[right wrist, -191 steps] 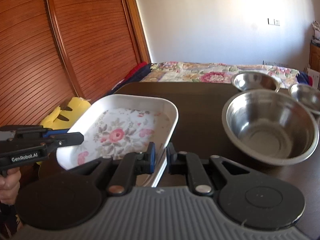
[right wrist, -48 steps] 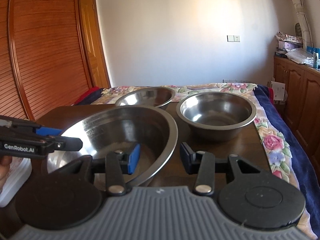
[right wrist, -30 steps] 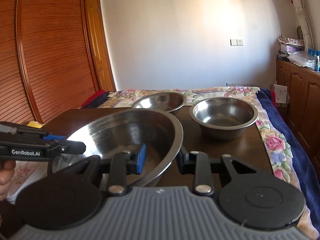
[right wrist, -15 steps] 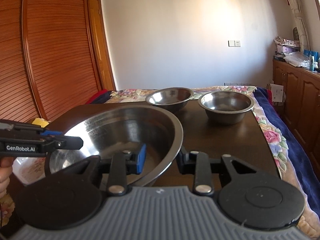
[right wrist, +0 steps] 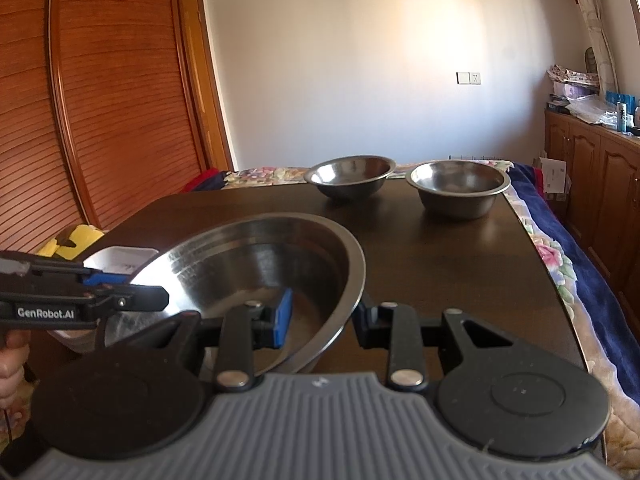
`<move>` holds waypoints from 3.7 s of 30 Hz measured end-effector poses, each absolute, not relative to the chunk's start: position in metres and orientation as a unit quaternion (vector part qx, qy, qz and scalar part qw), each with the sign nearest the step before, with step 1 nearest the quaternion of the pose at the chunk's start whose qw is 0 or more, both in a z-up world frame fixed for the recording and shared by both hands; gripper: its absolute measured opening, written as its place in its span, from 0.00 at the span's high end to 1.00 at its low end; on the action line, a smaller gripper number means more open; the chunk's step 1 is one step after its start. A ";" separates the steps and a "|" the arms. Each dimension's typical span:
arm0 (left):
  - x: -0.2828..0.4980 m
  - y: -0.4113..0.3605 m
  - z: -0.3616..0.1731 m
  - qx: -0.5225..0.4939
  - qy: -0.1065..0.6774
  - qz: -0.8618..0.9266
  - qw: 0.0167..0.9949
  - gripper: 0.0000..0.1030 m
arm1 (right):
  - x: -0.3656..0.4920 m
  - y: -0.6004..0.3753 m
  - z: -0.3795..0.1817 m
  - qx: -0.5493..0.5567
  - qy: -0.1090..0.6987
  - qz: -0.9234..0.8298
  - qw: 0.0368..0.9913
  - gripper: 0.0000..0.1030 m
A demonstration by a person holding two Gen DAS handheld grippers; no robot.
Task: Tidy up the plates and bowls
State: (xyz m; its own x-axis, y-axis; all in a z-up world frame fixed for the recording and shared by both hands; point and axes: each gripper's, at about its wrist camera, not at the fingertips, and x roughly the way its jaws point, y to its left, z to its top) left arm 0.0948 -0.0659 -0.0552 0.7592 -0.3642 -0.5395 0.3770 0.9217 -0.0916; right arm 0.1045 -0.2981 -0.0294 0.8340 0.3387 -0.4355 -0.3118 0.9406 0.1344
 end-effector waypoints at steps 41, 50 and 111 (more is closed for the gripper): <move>0.117 -0.057 -0.039 0.009 0.265 -0.183 0.947 0.43 | 0.112 -0.322 -0.004 0.004 0.212 0.154 0.965 0.42; 0.163 -0.059 -0.009 0.016 0.256 -0.176 0.950 0.39 | 0.160 -0.341 0.031 -0.029 0.198 0.160 0.967 0.41; 0.350 -0.228 -0.044 0.094 0.372 -0.307 0.871 0.66 | 0.301 -0.410 -0.035 0.086 0.310 0.131 0.938 0.65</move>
State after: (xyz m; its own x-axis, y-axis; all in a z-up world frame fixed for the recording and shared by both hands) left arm 0.3496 -0.2283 -0.0444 0.5341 -0.4648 -0.7062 0.6049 0.7936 -0.0648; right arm 0.3009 -0.4104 -0.0353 0.7728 0.2995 -0.5595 -0.1927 0.9507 0.2428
